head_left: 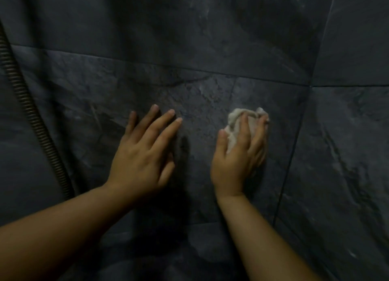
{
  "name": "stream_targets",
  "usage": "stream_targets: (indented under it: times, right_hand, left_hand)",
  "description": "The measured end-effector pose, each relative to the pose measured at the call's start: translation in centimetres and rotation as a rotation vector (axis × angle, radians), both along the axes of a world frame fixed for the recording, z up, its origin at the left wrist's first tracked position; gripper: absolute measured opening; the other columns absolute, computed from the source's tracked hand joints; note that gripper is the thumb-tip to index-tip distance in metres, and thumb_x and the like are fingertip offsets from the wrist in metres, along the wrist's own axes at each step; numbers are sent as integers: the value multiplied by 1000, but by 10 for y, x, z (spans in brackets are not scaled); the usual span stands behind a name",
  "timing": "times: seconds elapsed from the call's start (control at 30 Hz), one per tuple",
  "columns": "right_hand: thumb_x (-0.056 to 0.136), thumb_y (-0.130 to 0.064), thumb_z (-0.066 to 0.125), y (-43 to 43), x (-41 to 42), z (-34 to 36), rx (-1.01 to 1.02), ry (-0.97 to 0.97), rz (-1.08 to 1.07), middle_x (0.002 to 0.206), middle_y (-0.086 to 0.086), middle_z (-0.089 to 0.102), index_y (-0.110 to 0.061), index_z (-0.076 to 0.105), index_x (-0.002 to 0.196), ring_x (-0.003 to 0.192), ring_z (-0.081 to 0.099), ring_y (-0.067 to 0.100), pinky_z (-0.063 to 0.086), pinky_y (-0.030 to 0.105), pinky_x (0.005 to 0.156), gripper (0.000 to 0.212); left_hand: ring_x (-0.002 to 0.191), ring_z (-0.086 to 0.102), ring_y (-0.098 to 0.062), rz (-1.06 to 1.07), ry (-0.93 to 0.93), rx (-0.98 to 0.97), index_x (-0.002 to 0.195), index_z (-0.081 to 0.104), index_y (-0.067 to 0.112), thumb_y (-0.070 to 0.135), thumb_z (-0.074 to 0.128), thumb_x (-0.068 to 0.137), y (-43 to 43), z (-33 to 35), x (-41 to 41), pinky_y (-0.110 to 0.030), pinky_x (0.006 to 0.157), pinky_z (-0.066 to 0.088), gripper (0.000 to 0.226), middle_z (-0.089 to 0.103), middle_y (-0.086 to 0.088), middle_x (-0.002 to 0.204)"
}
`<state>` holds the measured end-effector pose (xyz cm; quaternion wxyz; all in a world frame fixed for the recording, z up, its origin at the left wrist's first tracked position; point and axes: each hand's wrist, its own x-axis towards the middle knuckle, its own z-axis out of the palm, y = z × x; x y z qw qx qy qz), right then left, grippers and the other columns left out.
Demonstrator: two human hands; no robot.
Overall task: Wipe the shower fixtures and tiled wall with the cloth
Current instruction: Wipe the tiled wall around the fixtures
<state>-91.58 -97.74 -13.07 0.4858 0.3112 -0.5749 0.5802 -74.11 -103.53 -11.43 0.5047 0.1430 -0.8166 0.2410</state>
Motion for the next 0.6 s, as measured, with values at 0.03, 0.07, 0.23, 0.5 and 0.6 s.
stream_targets:
  times: [0.03,0.07,0.23,0.5,0.6]
  right_hand:
    - [91,-38,50,-5,8,-3,34,53,-7,145,20,37,-22,44,132,136,31,34,26,46,111,45]
    - [91,-39,49,-7,16,-8,83,120,-4,146,18,37,-25,43,133,136,30,33,24,46,112,44]
    - [90,-37,50,8,15,-36,426,565,33,148,8,28,-31,37,136,138,26,29,17,44,114,49]
    - [95,-41,40,25,-41,13,132,55,31,151,20,27,-26,38,139,140,21,36,14,51,114,47]
    - [92,-40,44,-6,10,5,83,81,25,147,21,34,-23,45,136,138,24,34,18,52,113,47]
  left_hand:
    - [136,27,-29,-54,29,36,136,37,11,28,44,76,0,2,2,-49,113,12,64,43,-14,142]
    - [135,29,-28,-87,42,60,136,38,9,26,44,76,1,3,4,-47,114,12,62,45,-14,140]
    - [134,29,-29,-45,18,84,133,43,7,27,43,78,4,1,6,-45,113,15,59,45,-17,140]
    - [138,21,-33,106,25,147,135,41,13,37,41,80,6,-26,24,-54,111,19,60,38,-18,145]
    - [139,20,-34,81,80,209,137,37,11,36,41,82,6,-40,33,-52,112,20,61,36,-19,146]
